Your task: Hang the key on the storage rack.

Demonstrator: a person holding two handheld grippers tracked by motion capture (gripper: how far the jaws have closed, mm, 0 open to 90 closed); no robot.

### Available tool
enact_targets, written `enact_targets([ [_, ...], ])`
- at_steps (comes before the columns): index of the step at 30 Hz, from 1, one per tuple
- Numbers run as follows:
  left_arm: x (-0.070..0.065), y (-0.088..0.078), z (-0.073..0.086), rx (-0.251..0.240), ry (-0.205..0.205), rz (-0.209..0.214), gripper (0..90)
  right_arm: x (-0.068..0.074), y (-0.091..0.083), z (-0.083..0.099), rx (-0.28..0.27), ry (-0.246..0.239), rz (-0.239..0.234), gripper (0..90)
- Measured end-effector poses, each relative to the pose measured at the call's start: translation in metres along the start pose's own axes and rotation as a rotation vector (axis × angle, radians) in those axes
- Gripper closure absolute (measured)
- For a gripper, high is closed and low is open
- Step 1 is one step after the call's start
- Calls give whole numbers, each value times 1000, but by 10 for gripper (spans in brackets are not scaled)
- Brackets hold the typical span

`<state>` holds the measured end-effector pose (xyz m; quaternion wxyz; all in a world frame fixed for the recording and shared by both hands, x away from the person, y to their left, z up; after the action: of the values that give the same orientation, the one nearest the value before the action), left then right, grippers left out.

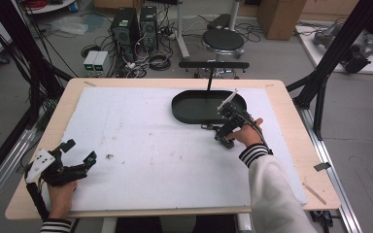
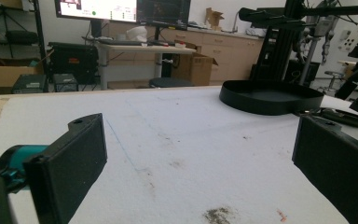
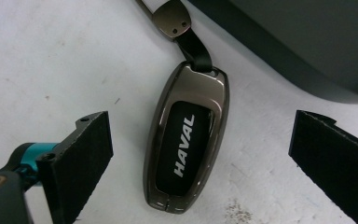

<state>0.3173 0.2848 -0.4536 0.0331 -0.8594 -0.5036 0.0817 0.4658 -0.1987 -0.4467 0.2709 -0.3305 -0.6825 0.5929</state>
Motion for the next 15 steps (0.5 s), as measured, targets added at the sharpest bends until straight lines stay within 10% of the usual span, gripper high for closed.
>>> enact_targets([
  [15, 0, 0, 0, 2, -5, -2, 34, 1, 13, -2, 85, 8, -9, 146],
])
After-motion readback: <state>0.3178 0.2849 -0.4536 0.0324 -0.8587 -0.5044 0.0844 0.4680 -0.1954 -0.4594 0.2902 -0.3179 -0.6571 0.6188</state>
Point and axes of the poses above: each handheld gripper's, and its own axes: y roughly forward along the jaws, z roughly out of its underside, x roughly to its left, the point moved 6 cm from there along y, roughly forward along the jaws, and after that the axes turned 8 degrees about x, right-handed, at the moved point
